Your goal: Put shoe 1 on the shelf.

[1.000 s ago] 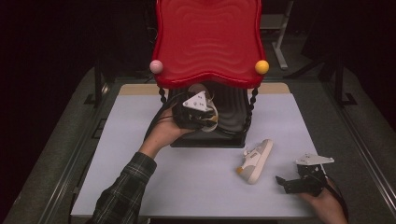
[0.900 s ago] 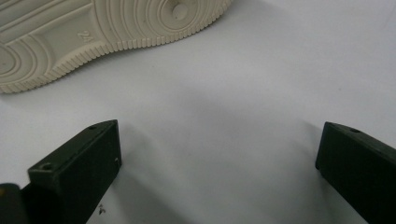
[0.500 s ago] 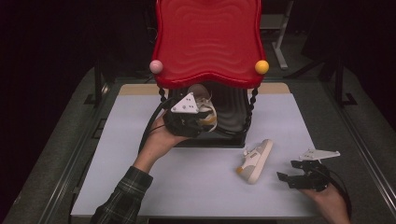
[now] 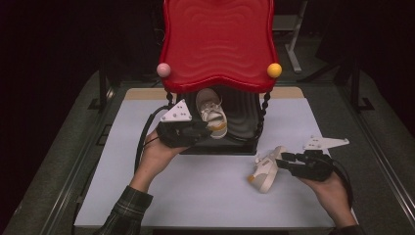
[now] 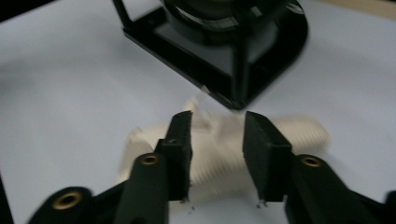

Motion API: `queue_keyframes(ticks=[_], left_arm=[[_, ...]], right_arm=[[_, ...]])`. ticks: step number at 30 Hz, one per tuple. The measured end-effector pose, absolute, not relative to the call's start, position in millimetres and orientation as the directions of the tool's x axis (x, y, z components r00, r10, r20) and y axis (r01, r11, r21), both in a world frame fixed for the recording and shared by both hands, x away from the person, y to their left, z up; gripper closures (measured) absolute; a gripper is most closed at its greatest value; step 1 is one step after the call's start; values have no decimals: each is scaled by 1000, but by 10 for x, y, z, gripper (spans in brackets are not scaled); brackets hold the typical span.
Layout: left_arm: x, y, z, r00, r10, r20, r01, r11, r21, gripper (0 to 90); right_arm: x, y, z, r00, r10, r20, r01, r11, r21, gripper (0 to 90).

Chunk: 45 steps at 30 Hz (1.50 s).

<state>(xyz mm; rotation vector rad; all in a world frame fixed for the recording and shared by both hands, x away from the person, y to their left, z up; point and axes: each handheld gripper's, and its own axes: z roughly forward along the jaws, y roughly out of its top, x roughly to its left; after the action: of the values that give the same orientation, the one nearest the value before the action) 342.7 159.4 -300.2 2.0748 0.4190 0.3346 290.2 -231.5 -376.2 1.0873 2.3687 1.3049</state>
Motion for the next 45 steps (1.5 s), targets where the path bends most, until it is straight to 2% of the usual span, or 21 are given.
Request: queue_keyframes(ticks=[9, 12, 19, 23, 31, 45], left_arm=[[3454, 1692, -3158, 890, 456, 28, 218, -478, 851, 864], [3471, 1670, -3196, 885, 464, 22, 231, -481, 846, 898], [3514, 1537, -3309, 885, 464, 43, 238, -531, 813, 899], [3512, 1474, -3367, 889, 458, 14, 252, -515, 819, 899], [3523, 1320, -3431, 888, 460, 21, 242, -505, 829, 898], [3539, 1503, -3374, 865, 499, 45, 242, -495, 834, 900]], right_arm=[[3196, -1810, -3580, -790, 602, 116, 404, 369, 837, 890], [3282, -1639, -3531, -812, 576, 98, 375, 385, 843, 895], [3499, -1329, -3482, -832, 548, 83, 346, 396, 851, 895], [3579, -1252, -3479, -823, 563, 79, 348, 390, 852, 895], [3684, -1175, -3452, -823, 564, 69, 339, 390, 856, 896], [3722, -1005, -3428, -839, 538, 79, 332, 391, 858, 896]])
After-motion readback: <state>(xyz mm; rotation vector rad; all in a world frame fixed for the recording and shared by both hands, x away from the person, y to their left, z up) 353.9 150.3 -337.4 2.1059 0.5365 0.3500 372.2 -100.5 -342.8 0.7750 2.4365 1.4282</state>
